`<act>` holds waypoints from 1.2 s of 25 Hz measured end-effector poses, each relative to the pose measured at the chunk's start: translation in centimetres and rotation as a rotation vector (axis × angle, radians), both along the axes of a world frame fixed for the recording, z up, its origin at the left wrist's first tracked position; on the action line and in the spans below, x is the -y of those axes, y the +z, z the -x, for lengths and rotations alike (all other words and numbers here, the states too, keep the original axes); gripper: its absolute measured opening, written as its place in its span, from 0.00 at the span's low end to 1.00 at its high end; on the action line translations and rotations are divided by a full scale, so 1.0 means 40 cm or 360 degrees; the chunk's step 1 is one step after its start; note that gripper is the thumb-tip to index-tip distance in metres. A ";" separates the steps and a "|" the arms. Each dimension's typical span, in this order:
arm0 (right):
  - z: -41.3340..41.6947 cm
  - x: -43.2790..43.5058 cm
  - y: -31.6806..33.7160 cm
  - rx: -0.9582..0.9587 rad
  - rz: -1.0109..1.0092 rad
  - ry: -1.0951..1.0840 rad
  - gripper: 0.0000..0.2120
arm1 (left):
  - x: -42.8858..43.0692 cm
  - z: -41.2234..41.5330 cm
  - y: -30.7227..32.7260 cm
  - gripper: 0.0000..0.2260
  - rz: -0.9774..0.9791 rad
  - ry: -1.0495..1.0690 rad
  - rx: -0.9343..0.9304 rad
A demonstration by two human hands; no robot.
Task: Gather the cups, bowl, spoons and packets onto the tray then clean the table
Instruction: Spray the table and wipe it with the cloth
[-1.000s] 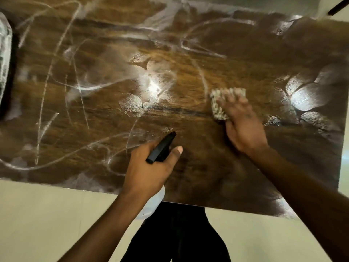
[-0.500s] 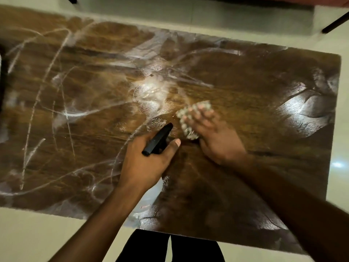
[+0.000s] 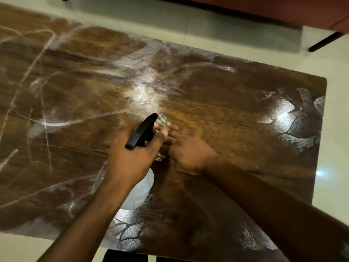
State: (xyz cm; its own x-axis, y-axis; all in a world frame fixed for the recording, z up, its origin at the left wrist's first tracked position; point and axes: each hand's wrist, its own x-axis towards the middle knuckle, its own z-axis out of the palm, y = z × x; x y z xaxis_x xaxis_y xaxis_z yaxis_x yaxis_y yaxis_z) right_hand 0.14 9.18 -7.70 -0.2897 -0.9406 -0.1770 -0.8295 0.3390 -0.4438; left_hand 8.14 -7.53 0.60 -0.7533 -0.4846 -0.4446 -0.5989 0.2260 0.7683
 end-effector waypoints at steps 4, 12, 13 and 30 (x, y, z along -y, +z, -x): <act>0.237 -0.123 0.009 -0.0090 -0.0221 -0.0910 0.33 | 0.024 0.057 0.002 0.13 0.0021 -0.0071 -0.0037; 0.244 0.028 0.011 -0.0023 -0.0005 -0.1442 0.34 | 0.031 0.180 0.001 0.12 -0.0048 -0.0100 -0.0064; 0.211 0.039 0.009 0.0038 -0.0014 -0.0947 0.33 | 0.033 0.197 0.000 0.12 -0.0039 -0.0095 -0.0055; 0.215 0.144 0.020 0.0019 0.0005 -0.0001 0.28 | 0.116 0.193 -0.017 0.17 0.0106 -0.0012 -0.0036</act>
